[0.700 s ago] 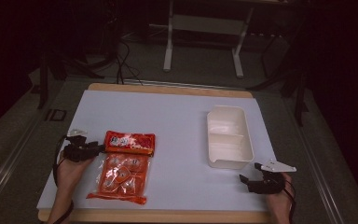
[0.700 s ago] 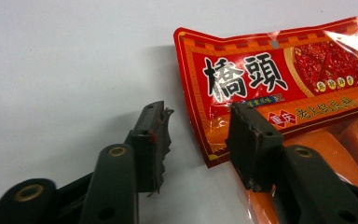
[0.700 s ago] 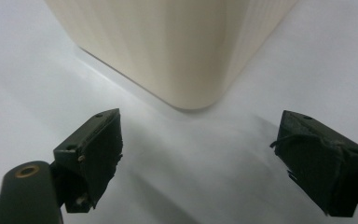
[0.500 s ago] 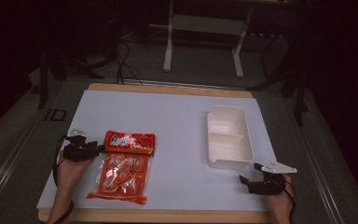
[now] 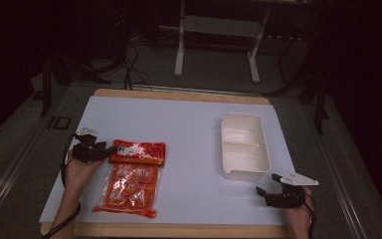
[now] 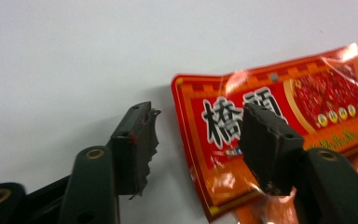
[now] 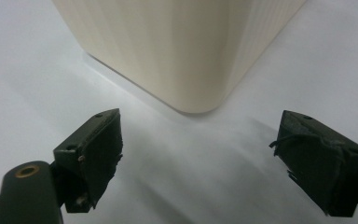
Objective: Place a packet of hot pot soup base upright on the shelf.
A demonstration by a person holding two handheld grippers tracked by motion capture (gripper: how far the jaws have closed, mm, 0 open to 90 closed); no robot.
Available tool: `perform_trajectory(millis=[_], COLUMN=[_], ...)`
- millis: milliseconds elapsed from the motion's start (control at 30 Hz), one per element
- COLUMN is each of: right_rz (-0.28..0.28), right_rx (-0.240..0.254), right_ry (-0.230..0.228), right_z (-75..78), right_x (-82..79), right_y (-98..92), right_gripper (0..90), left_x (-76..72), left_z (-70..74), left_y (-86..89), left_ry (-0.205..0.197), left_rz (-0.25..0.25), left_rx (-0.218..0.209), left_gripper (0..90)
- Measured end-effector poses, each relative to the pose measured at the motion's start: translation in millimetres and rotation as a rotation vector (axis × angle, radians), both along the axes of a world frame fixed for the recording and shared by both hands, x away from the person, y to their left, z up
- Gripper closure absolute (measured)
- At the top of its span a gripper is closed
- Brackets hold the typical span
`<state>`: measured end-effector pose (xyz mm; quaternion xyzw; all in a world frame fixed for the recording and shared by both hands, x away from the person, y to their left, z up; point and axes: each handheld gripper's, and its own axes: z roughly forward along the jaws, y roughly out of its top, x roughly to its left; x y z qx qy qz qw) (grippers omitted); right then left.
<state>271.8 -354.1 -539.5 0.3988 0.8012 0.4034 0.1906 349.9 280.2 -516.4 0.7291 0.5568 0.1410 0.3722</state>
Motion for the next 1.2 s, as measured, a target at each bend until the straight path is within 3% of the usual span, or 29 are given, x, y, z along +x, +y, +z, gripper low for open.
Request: perform_trajectory(millis=[67, 367, 567, 633, 833, 1033, 1100, 1200], right_rz=[0.006, 0.023, 0.025, 0.027, 0.033, 0.033, 0.035, 0.041], right_rx=[-0.004, -0.011, -0.009, -0.006, -0.005, -0.007, -0.005, -0.003], right_ry=[0.000, 0.006, 0.009, 0.006, 0.014, 0.013, 0.015, 0.020], right_z=[0.1, -0.3, -0.3, -0.2, -0.2, -0.2, -0.2, -0.3], right_x=[-0.1, 0.1, 0.2, 0.3, 0.4, 0.3, 0.5, 0.7], right_y=[0.3, 1.6, 1.4, 0.9, 1.1, 1.2, 1.1, 1.0], right_gripper=[14.4, 14.4, 14.4, 14.4, 14.4, 14.4, 14.4, 14.4], left_x=[3.1, 25.3, 37.8, 42.3, 41.1, 42.8, 42.3, 38.1], left_z=[0.7, 1.6, -2.6, -6.8, -8.0, -11.4, -14.9, -13.7], left_y=[-0.5, -4.8, -9.4, -10.3, -6.7, -5.7, -6.4, -5.8], left_ry=[-0.002, 0.030, 0.048, 0.067, 0.071, 0.087, 0.097, 0.080], left_rz=[-0.003, -0.030, -0.049, -0.067, -0.086, -0.080, -0.101, -0.115], left_rx=[-0.022, -0.034, -0.035, -0.056, -0.089, -0.068, -0.086, -0.104], left_gripper=[43.7, 49.7, 49.8, 51.4, 59.5, 56.4, 61.2, 67.8])
